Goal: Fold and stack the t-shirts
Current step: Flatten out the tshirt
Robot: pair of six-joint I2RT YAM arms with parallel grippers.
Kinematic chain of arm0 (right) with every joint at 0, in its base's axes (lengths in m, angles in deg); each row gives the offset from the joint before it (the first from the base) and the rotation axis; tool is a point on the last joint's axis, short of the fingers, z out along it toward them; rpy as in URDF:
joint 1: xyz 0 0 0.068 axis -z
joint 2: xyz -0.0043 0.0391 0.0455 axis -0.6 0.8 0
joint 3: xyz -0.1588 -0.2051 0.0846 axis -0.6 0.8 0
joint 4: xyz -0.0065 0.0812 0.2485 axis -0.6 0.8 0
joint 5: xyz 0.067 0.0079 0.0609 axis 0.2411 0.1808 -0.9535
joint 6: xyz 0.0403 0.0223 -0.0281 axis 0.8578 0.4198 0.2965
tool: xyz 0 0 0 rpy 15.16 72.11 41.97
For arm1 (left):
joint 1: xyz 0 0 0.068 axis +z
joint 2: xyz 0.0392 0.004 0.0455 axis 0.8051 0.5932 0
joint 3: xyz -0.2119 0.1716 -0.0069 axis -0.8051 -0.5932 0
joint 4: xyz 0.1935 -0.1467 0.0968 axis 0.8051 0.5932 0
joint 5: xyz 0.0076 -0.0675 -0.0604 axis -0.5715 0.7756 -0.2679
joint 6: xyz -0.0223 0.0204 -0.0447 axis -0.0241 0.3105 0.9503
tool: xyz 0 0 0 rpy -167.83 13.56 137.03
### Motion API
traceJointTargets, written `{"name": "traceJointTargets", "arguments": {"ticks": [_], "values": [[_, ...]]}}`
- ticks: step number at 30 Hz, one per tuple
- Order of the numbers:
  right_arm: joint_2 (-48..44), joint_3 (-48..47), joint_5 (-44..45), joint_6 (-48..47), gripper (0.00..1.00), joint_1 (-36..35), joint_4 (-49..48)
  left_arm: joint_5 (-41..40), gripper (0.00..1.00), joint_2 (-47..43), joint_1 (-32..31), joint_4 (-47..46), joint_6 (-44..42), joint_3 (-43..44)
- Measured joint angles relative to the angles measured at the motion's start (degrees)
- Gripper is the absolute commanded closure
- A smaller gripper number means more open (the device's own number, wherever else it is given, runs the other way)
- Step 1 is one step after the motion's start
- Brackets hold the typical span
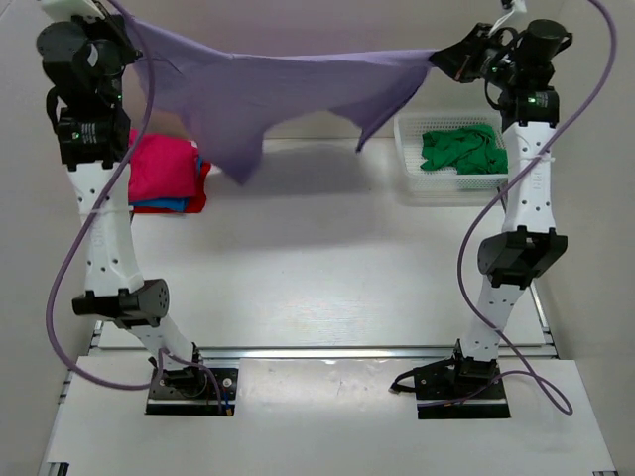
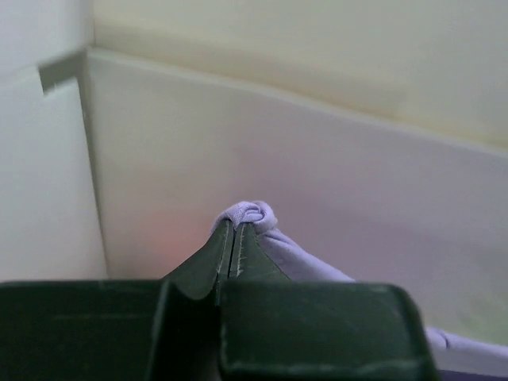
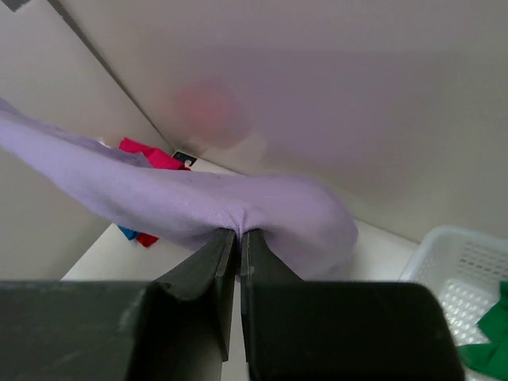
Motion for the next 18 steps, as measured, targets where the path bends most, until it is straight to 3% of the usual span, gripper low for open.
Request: {"name": "traceJointTargets", "arguments": {"ticks": [9,14,18], "values": [[-6.86,1.81,-1.90,-2.47,1.00,1.46,-0.50,0.55,1.00,-10.38,-2.01,-2.34,-0.17,-2.34],[-8.13,1.90,1.95,-7.39,1.00,-3.06,5.57,-0.46,1.00,-12.61,-3.32,-1.53,-0.92,-3.28],[-15.10,6.73,6.14,-10.43,1.00,-7.30,10.78,-1.75,1.00,-17.99,-5.53,0.70,-1.49,-8.00]]}}
